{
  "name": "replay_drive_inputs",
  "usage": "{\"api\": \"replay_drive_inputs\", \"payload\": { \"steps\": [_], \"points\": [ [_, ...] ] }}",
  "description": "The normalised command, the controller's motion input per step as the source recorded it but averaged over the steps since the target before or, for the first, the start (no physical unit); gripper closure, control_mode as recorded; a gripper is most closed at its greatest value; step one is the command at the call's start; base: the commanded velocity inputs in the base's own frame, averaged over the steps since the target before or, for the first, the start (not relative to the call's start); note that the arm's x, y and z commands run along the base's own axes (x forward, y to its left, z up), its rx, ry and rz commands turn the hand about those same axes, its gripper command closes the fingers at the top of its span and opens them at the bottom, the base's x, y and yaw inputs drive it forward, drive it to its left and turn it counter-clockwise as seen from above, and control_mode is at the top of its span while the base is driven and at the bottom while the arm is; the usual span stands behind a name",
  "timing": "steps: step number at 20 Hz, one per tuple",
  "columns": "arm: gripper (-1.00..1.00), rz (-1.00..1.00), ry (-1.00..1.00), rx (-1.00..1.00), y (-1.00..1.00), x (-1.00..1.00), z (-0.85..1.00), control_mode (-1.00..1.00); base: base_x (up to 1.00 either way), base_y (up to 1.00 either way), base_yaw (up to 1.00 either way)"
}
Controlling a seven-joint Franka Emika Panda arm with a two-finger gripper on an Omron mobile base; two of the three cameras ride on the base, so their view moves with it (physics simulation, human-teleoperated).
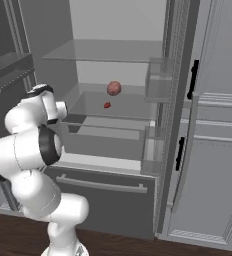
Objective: Take the strawberry from the fridge and place it on top of the pancake, located on the dining counter.
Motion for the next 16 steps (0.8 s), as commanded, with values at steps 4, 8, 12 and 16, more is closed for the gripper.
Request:
{"api": "replay_drive_inputs", "payload": {
  "steps": [4,8,12,16],
  "points": [
    [-1.0,-0.01,-0.21,0.0,-1.0,-0.32,0.0,-1.0,0.0,0.0,0.0],
    [-1.0,-0.07,-0.26,0.0,-1.0,-0.57,0.11,-1.0,0.0,0.0,0.0],
    [-1.0,0.0,-0.32,-0.23,-0.72,-0.42,0.0,-1.0,0.0,0.0,0.0],
    [-1.0,0.05,-0.4,-0.49,-0.62,-0.21,0.0,-1.0,0.0,0.0,0.0]
  ]
}}
